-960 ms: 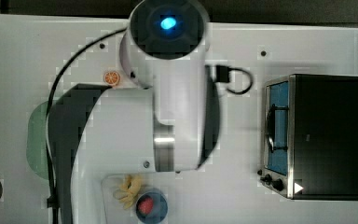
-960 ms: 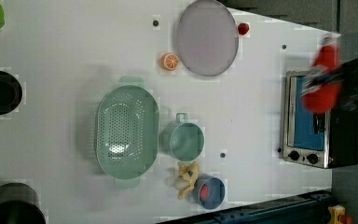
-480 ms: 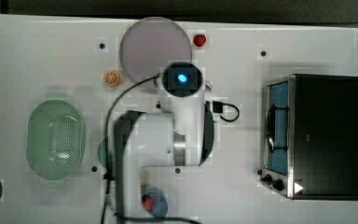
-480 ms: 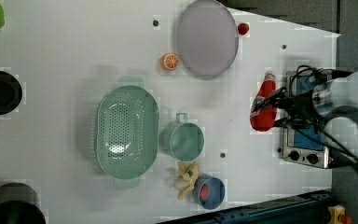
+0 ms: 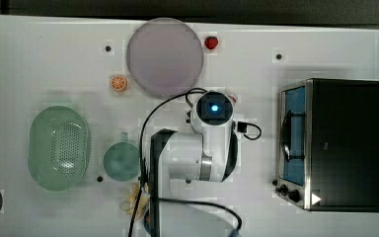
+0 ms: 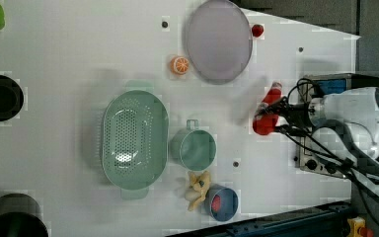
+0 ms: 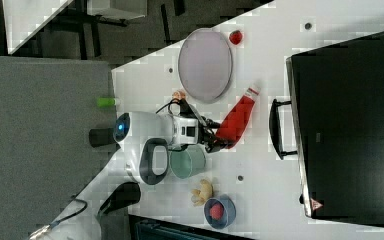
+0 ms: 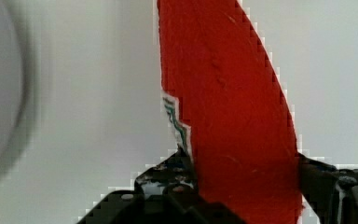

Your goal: Pick Ketchup from oven and place it on table.

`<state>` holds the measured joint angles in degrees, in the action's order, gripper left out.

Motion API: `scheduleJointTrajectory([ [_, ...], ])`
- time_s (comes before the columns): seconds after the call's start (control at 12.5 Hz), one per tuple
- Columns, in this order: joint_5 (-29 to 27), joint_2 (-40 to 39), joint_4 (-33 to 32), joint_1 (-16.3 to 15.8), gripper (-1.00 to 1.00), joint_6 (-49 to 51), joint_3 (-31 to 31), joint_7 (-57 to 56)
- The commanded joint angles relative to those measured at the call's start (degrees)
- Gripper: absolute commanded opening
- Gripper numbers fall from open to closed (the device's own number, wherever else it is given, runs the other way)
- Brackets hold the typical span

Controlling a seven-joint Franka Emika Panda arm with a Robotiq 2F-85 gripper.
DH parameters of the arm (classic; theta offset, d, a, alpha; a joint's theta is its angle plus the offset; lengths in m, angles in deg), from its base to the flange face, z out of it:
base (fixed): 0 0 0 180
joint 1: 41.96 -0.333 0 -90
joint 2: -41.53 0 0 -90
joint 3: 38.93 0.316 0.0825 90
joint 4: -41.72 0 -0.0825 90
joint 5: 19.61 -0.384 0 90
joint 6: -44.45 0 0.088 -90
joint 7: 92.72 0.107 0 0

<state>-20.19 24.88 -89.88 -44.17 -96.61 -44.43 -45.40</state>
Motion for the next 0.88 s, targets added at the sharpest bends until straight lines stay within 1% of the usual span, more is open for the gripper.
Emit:
scheduleJointTrajectory([
  [0.08,-0.2,-0.5,-3.2,-0.9,0.38,-5.6,0.8,0.4],
  [0.24,-0.2,-1.7,-3.6,-0.9,0.80,-10.0,1.0,0.6],
  [0.32,-0.2,-1.7,-3.8,-0.9,0.98,-10.3,1.0,0.6],
  [0.56,-0.2,1.4,-3.7,-0.9,1.00,-7.2,1.1,0.6],
  [0.72,-0.2,6.1,-2.6,-0.8,1.00,-3.9,1.1,0.7],
  [0.88,-0.2,11.9,0.3,-0.8,1.00,2.0,0.9,0.7],
])
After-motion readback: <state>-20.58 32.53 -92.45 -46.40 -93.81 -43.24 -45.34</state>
